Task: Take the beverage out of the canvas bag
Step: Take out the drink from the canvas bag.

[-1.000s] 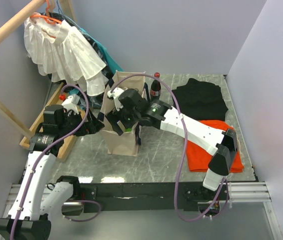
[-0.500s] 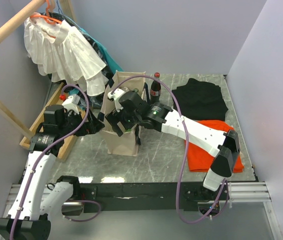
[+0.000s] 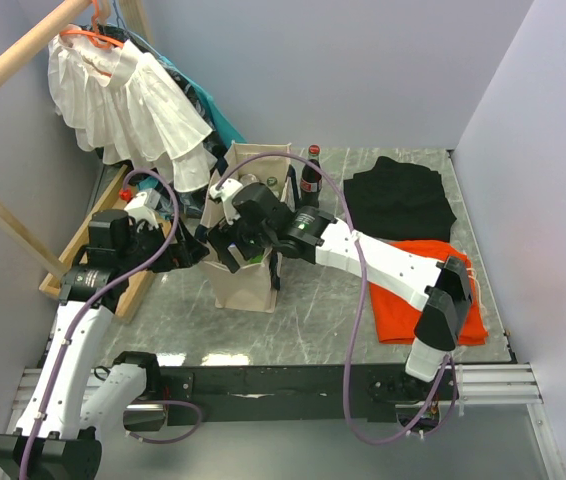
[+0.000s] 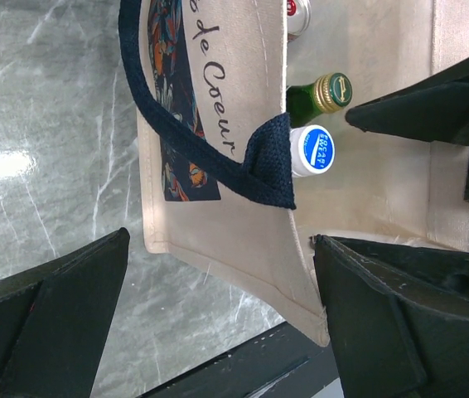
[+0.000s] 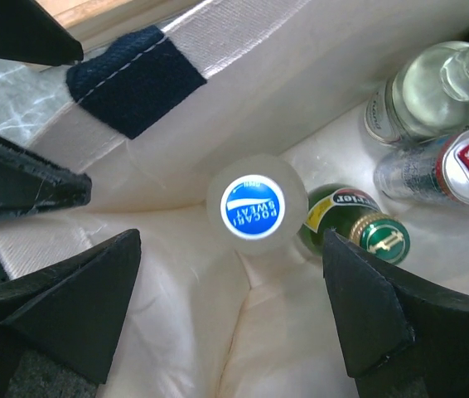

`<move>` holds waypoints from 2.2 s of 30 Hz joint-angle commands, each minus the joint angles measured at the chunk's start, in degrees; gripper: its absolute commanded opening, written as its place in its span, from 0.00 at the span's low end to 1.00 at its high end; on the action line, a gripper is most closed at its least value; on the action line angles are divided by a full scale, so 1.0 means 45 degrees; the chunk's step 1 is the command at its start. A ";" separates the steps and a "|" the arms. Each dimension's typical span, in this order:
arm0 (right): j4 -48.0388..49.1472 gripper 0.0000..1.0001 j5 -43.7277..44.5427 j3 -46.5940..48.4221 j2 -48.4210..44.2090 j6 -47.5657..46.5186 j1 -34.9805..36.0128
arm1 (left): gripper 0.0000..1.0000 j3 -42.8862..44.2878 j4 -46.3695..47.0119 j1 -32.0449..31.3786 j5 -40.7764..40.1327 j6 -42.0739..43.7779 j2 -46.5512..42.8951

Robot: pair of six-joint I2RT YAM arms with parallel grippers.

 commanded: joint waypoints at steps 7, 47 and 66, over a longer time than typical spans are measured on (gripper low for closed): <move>0.0842 0.94 -0.0090 0.0206 0.0514 -0.0261 0.0027 | 0.99 -0.0102 0.0581 0.0001 -0.0246 0.0000 0.0199; 0.0101 0.01 -0.1066 0.1456 0.1237 -0.0593 -0.0520 | 0.99 -0.0219 0.0894 0.0001 -0.0403 -0.0157 0.0433; 0.0120 0.00 -0.0461 0.3096 0.1022 -0.0808 -0.0559 | 0.99 -0.0297 0.1011 0.0001 -0.0227 -0.0196 0.0258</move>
